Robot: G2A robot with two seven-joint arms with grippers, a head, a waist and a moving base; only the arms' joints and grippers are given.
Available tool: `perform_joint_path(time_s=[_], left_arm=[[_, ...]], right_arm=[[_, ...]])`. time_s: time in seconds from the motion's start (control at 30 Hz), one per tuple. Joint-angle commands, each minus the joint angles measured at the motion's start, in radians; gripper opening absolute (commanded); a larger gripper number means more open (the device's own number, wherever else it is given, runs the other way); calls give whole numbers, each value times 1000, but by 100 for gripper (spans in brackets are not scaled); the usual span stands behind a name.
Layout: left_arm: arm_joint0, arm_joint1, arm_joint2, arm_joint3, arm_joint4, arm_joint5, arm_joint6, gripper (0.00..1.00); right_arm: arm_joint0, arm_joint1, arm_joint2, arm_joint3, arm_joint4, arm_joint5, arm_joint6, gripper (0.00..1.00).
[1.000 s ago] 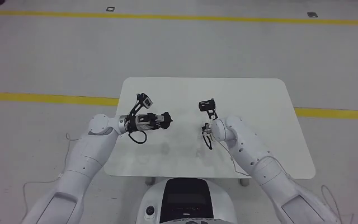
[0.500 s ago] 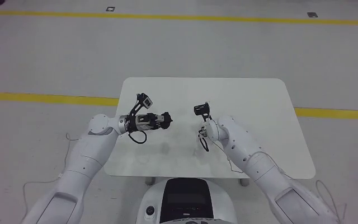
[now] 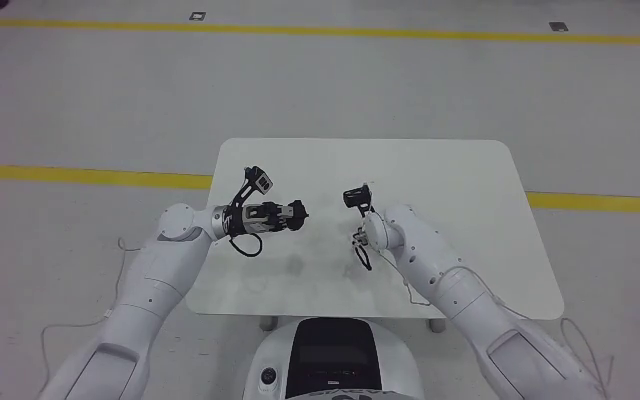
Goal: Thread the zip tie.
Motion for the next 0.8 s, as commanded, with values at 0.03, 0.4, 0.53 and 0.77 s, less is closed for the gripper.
perform_joint_path(time_s=[0.03,0.4,0.53,0.77], left_arm=[[0,0,0,0,0,0,0,0],[0,0,0,0,0,0,0,0],[0,0,0,0,0,0,0,0],[0,0,0,0,0,0,0,0]], right_arm=[[1,-2,5,5,-1,1,-13,25],[7,-13,14,47,0,-4,-45,24],[5,-16,11,57,-15,2,-57,24],[6,-22,12,72,-35,10,-71,22]])
